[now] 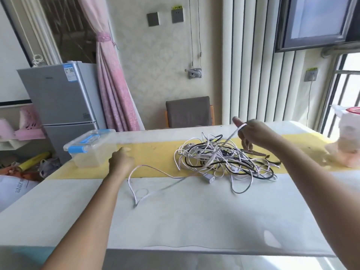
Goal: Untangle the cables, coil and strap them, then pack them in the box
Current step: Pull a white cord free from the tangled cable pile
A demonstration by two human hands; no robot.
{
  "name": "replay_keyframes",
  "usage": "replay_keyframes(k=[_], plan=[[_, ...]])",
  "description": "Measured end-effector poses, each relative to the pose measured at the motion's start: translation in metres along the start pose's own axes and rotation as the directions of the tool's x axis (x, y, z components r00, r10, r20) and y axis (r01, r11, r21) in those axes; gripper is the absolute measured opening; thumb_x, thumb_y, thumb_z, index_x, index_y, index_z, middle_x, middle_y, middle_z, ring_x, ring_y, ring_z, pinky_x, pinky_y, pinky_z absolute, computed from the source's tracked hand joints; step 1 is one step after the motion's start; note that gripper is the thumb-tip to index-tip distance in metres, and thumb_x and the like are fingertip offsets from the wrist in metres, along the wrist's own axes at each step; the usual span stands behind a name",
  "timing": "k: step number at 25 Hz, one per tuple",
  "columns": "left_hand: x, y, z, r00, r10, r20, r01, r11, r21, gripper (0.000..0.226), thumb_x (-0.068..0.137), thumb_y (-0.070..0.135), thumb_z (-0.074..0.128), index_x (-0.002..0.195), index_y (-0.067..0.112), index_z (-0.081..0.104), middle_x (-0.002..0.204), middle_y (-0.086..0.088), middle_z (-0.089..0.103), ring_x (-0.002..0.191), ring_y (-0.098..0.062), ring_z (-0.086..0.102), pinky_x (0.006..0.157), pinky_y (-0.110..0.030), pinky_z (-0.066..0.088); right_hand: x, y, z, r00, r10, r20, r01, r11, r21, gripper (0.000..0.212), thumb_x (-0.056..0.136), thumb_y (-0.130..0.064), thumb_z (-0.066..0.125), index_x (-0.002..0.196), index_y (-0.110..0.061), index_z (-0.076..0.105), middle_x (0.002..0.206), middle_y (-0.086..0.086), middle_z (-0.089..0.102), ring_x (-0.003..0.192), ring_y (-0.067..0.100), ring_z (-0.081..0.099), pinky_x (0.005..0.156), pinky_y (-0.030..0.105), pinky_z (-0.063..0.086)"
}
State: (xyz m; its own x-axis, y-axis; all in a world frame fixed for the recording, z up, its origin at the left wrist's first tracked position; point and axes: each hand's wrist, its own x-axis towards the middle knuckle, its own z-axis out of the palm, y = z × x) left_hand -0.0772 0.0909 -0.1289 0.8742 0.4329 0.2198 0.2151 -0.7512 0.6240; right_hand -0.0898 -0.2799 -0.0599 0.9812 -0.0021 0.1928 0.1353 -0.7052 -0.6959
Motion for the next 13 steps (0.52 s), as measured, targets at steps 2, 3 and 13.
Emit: replay_keyframes(k=[2, 3, 13], plan=[[-0.028, 0.046, -0.001, 0.941, 0.337, 0.023, -0.328, 0.927, -0.181, 0.038, 0.088, 0.005, 0.055, 0.125, 0.011, 0.058, 0.130, -0.010, 0.058, 0.123, -0.025, 0.052, 0.102, -0.027, 0.036, -0.006, -0.018, 0.009, 0.997, -0.075, 0.003, 0.074, 0.982, -0.176, 0.061, 0.100, -0.042, 0.040, 0.058, 0.000, 0.054, 0.052, 0.013, 0.058, 0.055, 0.027, 0.055, 0.062, 0.033, 0.042], [-0.048, 0.071, -0.002, 0.875, 0.474, 0.099, -0.415, 0.839, -0.353, 0.033, 0.089, 0.016, 0.058, 0.122, 0.016, 0.059, 0.127, -0.003, 0.060, 0.122, -0.017, 0.053, 0.102, -0.023, 0.036, -0.008, -0.027, 0.015, 0.994, -0.109, 0.013, 0.109, 0.966, -0.236, 0.058, 0.098, -0.044, 0.045, 0.062, 0.001, 0.055, 0.057, 0.014, 0.057, 0.061, 0.029, 0.054, 0.062, 0.033, 0.040], [-0.090, 0.128, -0.005, 0.733, 0.622, 0.276, -0.119, 0.517, -0.848, 0.034, 0.103, 0.018, 0.035, 0.073, 0.010, 0.049, 0.048, 0.014, 0.024, 0.041, -0.002, 0.018, 0.039, -0.012, 0.017, -0.016, -0.040, 0.002, 0.920, -0.327, 0.217, 0.378, 0.885, -0.271, 0.007, 0.080, -0.019, 0.069, 0.087, -0.017, 0.067, 0.080, -0.002, 0.064, 0.075, 0.019, 0.057, 0.064, 0.027, 0.039]])
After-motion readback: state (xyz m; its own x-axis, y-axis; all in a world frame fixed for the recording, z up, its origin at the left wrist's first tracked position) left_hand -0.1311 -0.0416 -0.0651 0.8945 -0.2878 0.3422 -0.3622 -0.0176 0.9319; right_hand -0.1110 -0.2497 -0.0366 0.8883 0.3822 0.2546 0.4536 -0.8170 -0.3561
